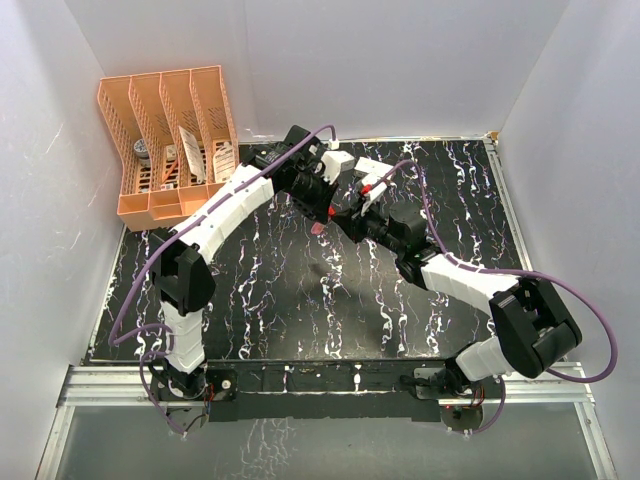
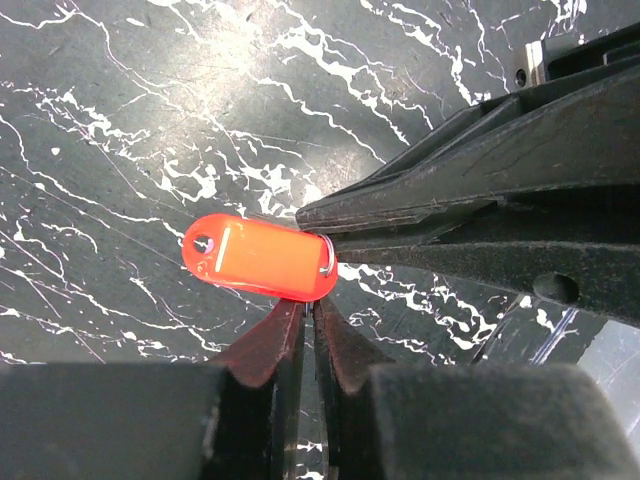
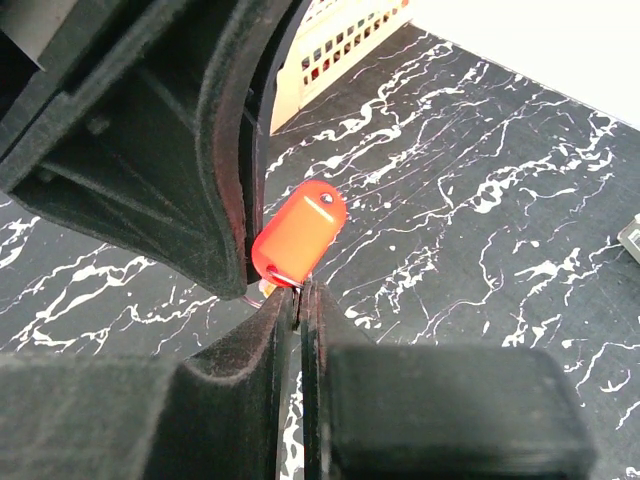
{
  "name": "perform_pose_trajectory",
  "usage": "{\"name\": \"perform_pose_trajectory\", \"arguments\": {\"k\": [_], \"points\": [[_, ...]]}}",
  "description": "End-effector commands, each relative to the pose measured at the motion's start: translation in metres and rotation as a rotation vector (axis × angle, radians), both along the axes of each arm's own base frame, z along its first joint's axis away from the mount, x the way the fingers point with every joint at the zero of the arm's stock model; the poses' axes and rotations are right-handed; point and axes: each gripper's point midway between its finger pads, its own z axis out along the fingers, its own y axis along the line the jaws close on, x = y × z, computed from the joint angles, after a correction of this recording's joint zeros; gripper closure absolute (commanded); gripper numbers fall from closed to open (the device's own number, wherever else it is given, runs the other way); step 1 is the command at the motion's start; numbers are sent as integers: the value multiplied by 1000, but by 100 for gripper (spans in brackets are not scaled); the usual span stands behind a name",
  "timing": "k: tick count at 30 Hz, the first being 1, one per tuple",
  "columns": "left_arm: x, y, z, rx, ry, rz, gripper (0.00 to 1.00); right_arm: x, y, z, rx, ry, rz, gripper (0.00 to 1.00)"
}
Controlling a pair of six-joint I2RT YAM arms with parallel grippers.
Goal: Put the keys on the keyring
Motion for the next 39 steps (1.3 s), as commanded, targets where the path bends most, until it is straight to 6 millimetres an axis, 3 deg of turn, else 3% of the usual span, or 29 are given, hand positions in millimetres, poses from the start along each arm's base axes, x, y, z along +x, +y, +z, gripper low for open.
{"name": "perform_pose_trajectory", "arguments": {"k": [1, 6, 14, 18, 21, 24, 30, 39], "points": [[-1, -2, 31, -57, -81, 30, 85, 10, -1, 53, 136, -120, -34, 99], [4, -6, 40, -107, -131, 56, 67, 11, -3, 56, 181, -100, -35, 100], [21, 8, 78, -192, -328, 206, 58, 19, -12, 57, 237, -65, -91, 100], [23, 19, 113, -385, -482, 342, 50, 26, -25, 61, 302, -34, -127, 100], [9, 23, 129, -559, -524, 378, 47, 27, -28, 64, 340, -19, -129, 100], [0, 20, 126, -658, -499, 380, 47, 29, -30, 66, 373, 8, -142, 100], [0, 5, 120, -802, -466, 376, 49, 36, -32, 74, 460, 103, -191, 100], [-1, 0, 126, -940, -556, 330, 53, 37, -37, 95, 581, 177, -237, 100]]}}
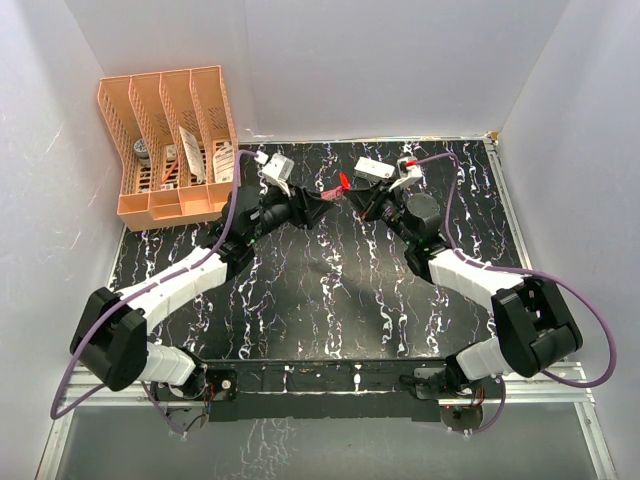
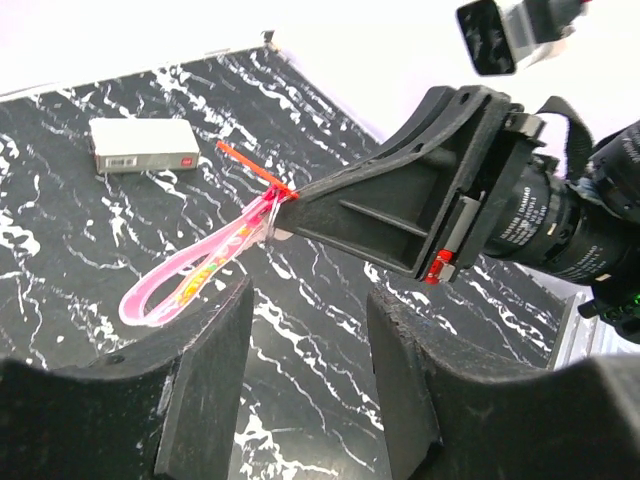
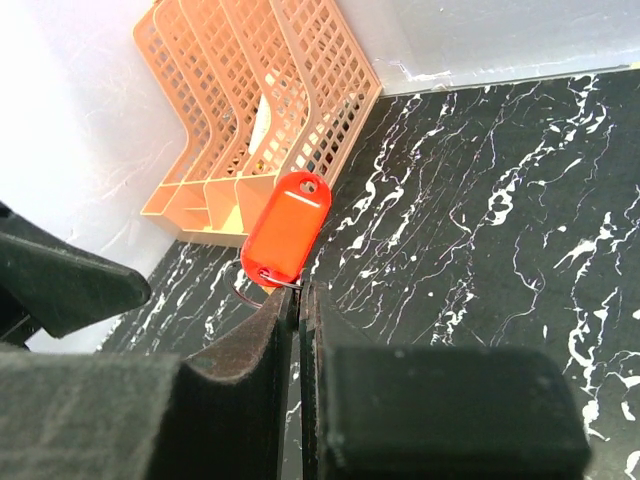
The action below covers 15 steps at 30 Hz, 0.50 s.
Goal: Put the keys on the keyring
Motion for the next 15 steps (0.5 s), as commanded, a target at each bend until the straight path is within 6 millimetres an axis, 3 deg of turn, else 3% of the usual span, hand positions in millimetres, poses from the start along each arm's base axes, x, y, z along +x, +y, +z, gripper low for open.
{"name": "perform_pose_trajectory", "arguments": {"k": [1, 11, 15], "points": [[-4, 0, 49, -143, -190, -22, 54, 4, -5, 54, 129, -52, -37, 100], [-4, 0, 37, -170, -290, -20, 66, 4, -4, 56, 175, -9, -38, 100], [2, -2, 29, -180, -324, -10, 82, 3, -5, 57, 186, 3, -44, 100]]}}
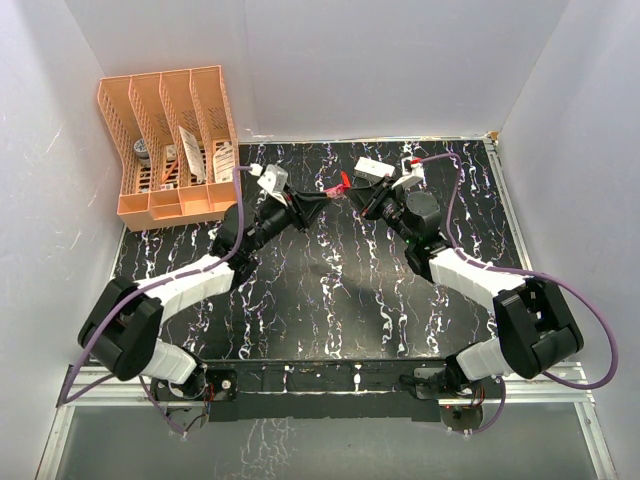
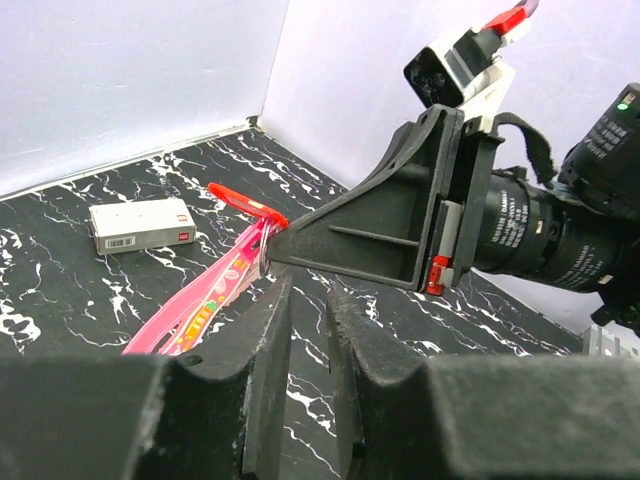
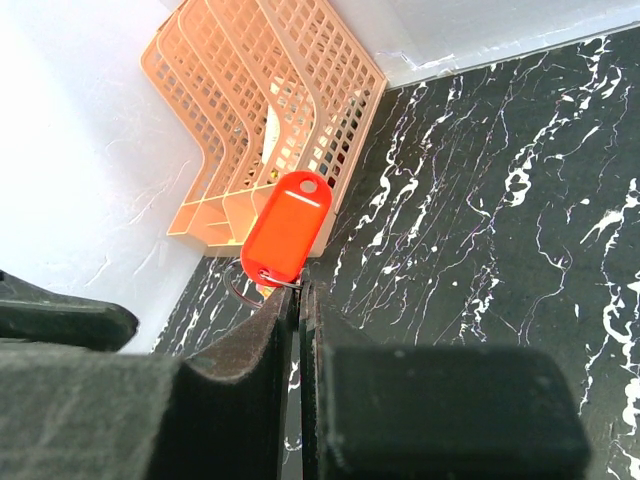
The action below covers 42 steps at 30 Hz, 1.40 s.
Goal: Put the keys on the keyring
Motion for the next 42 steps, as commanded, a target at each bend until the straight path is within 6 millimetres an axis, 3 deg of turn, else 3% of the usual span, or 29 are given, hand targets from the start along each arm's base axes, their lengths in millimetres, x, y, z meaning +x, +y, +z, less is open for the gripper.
{"name": "perform_pose_trajectory", "arguments": {"k": [1, 6, 15, 22, 42], "points": [[2, -2, 15, -51, -133, -1, 83, 1, -4, 54, 81, -96, -23, 100], [0, -13, 5, -36, -148, -45, 83, 0, -3, 57, 101, -90, -14, 100], [0, -19, 12, -71, -220, -61, 82, -2, -1, 55, 106, -85, -1, 100], [7, -28, 5, -68, -213, -76, 82, -5, 1, 58, 115, -90, 13, 100], [19, -36, 10, -84, -260, -67, 83, -6, 6, 52, 121, -75, 42, 100]]}}
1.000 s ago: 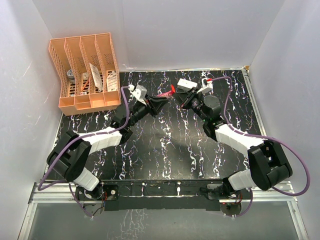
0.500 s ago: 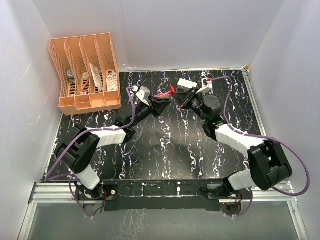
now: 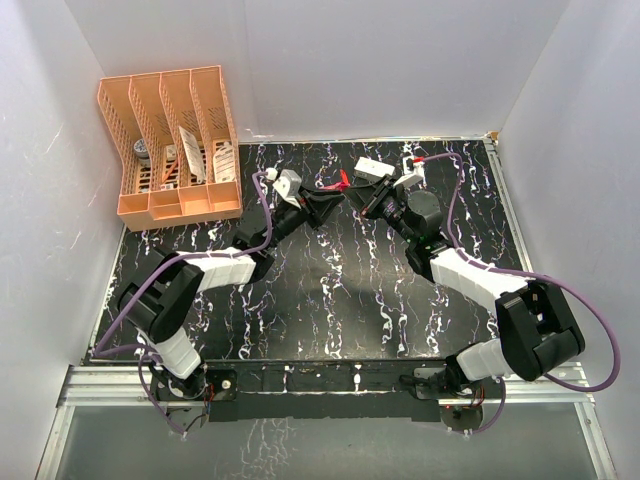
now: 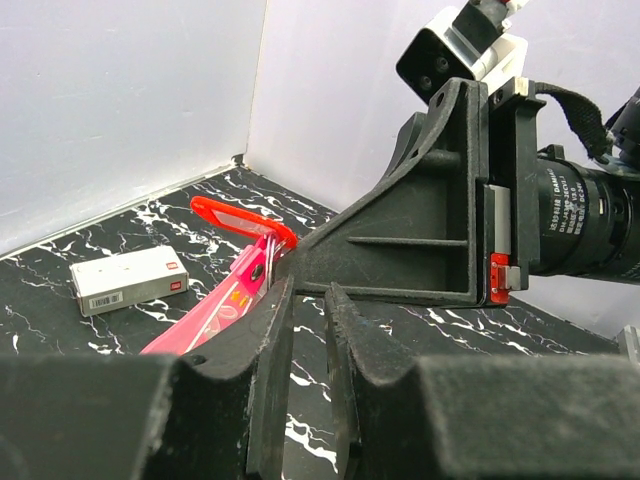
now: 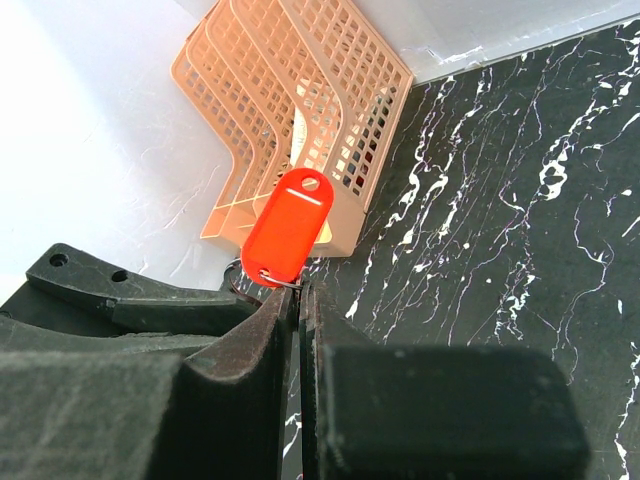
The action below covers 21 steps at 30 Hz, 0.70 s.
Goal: Put the keys on the keyring
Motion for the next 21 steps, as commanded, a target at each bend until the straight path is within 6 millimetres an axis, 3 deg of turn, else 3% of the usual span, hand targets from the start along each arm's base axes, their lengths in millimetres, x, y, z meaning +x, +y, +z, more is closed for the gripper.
{"name": "perform_pose_trajectory", "arguments": {"k": [1, 21], "points": [[-3, -3, 30, -51, -110, -14, 83, -1, 2, 41, 51, -106, 12, 100], [-1, 1, 38, -81, -142, 12, 100, -4, 5, 38, 49, -101, 29, 100]]}}
